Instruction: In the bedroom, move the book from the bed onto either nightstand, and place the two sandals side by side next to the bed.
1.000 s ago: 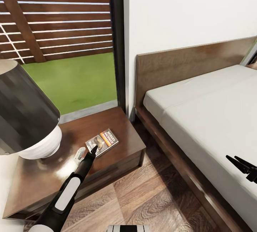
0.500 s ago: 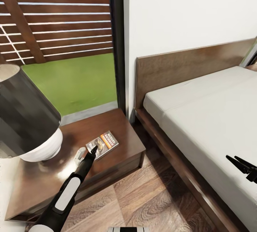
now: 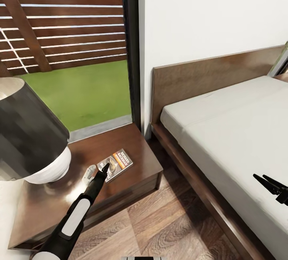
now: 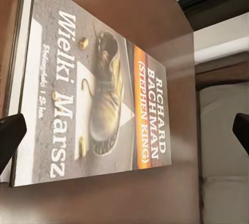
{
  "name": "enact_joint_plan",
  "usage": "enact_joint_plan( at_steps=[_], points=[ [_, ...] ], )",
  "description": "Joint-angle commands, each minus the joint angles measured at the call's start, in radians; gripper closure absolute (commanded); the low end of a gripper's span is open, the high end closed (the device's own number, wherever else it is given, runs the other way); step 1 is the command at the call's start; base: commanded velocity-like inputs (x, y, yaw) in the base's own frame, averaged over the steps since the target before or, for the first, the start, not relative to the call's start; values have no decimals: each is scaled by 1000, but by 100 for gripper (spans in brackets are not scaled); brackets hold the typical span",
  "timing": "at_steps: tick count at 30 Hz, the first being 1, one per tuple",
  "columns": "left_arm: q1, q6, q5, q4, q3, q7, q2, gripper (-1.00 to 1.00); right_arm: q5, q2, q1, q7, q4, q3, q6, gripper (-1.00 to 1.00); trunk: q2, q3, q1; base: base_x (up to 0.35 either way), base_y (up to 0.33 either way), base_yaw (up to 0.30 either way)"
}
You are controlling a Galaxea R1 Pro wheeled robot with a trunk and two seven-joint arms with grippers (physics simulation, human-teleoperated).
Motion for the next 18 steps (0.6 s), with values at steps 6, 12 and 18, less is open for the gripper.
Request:
enact_joint_plan(
  at_steps=[6,12,18],
  points=[
    [-1,-1,11,0,-2,-2,1,-100,-3,-1,-1,3,0,-1,9,-100,35,15,-19,0,0,0],
    [0,-1,11,0,-2,-2,1,-100,-3,0,-1,3,0,-1,9,-100,77,34,-42,0,0,0],
    [0,0,11,0,-2,-2,1,-100,-4,-1,-1,3,0,-1,9,-100,119,53,-65,0,0,0]
  ],
)
